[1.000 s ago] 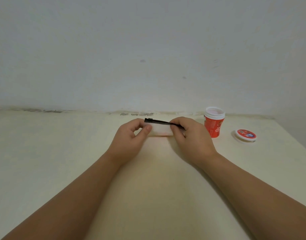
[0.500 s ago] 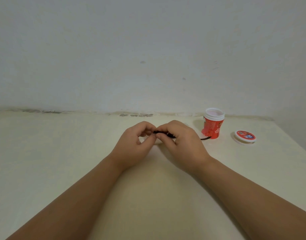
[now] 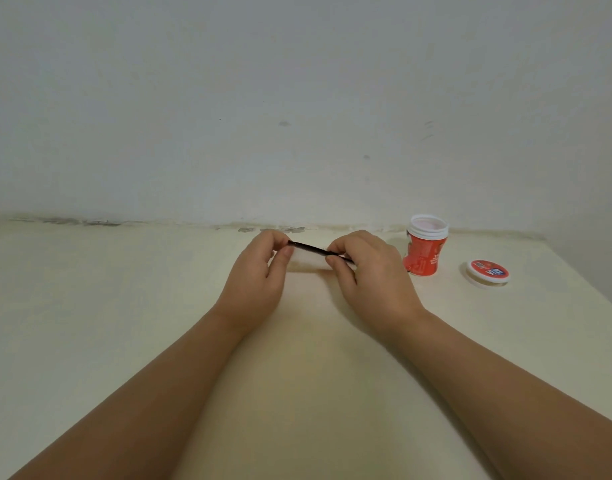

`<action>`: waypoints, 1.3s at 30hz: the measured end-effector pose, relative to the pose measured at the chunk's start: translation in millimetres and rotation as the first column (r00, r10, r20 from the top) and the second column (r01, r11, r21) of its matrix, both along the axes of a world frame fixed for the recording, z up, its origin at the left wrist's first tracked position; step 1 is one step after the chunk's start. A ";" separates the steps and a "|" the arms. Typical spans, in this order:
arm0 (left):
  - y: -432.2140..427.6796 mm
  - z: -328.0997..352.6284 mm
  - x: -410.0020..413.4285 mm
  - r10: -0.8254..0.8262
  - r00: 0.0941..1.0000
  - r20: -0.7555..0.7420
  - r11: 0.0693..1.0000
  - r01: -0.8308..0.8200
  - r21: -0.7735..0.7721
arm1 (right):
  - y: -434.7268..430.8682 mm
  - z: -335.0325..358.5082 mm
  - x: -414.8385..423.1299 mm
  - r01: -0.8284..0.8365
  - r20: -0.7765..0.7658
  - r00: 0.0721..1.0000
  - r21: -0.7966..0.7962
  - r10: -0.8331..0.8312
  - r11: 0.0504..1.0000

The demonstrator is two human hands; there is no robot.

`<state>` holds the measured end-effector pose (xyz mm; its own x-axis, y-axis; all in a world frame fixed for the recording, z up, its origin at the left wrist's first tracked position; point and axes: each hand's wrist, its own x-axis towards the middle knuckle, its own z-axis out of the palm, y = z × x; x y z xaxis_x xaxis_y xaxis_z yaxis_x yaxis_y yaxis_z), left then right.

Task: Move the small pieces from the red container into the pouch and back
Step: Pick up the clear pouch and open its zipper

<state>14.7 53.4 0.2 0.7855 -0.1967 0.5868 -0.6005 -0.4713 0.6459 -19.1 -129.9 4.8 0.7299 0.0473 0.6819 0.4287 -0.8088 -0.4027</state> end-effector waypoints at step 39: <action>5.0 9.6 -2.1 0.135 0.982 -0.134 0.947 -0.168 -0.274 | -19.2 2.9 1.6 0.101 -0.092 0.993 0.264 -0.079 0.959</action>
